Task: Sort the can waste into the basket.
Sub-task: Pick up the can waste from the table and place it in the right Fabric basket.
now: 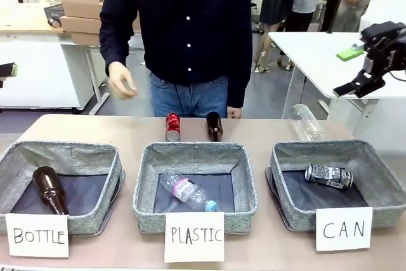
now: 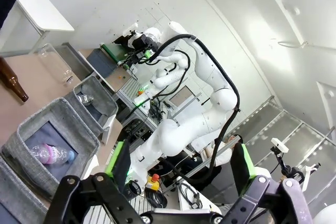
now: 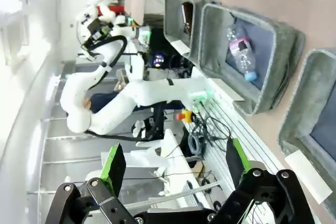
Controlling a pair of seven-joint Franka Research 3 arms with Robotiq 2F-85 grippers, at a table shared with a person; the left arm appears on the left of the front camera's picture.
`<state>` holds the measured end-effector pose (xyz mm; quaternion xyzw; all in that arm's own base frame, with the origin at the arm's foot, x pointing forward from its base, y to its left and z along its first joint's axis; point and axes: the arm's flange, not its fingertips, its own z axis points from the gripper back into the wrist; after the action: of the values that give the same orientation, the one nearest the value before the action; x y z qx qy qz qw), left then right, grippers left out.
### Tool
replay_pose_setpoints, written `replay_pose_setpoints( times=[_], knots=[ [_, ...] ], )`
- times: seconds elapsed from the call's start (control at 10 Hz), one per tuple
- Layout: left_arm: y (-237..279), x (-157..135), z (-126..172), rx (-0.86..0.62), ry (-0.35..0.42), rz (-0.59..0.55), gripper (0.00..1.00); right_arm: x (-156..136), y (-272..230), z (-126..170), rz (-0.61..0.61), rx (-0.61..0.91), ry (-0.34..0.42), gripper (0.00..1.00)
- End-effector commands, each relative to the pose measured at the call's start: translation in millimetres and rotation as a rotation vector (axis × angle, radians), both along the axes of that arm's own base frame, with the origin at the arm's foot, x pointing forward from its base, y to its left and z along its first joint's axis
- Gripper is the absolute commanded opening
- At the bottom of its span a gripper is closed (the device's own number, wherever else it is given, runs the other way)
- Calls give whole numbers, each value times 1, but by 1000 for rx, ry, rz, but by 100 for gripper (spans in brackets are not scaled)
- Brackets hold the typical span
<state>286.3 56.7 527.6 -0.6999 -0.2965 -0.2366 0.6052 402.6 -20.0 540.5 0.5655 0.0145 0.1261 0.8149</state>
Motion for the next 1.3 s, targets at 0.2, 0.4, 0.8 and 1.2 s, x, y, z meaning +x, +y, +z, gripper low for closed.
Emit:
replay_pose_setpoints(
  times=[0.2,0.4,0.8,1.2],
  knots=[
    [-2,0,2,-22,-25,0,100,-4,19,4,7,-162,-76,100],
    [-2,0,2,-22,-25,0,100,-4,19,4,7,-162,-76,100],
    [-2,0,2,-22,-25,0,100,-4,19,4,7,-162,-76,100],
    [0,0,0,0,0,0,100,-4,19,4,7,-162,-76,100]
  ],
)
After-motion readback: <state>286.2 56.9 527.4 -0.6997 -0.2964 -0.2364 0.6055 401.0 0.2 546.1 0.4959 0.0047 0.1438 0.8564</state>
